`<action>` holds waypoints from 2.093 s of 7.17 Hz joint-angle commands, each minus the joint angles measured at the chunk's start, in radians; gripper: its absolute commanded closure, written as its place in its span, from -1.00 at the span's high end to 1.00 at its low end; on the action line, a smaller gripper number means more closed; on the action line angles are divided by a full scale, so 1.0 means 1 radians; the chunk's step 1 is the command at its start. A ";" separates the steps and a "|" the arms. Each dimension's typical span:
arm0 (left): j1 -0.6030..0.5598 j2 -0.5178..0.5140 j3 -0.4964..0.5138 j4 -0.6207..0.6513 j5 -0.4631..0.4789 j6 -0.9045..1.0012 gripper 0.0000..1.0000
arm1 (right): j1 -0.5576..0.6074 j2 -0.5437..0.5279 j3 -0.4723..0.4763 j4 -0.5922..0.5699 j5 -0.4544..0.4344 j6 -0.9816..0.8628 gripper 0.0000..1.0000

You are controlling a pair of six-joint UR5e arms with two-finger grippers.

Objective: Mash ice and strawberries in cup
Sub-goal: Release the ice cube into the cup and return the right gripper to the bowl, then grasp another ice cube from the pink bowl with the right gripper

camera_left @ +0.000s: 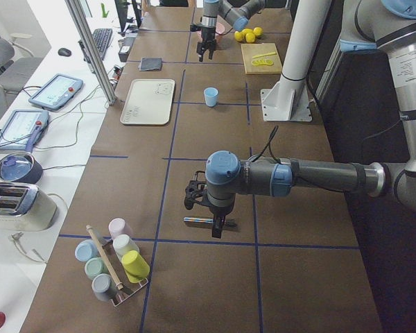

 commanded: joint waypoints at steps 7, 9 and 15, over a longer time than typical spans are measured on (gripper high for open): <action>0.002 0.003 0.000 0.001 0.000 0.000 1.00 | 0.518 -0.529 -0.173 0.158 0.241 -1.520 1.00; 0.002 0.003 0.000 0.003 0.000 0.000 1.00 | 0.477 -0.558 -0.172 0.150 0.184 -1.572 1.00; 0.000 0.018 -0.009 0.001 0.000 0.000 1.00 | 0.371 -0.554 -0.175 0.152 0.100 -1.583 0.81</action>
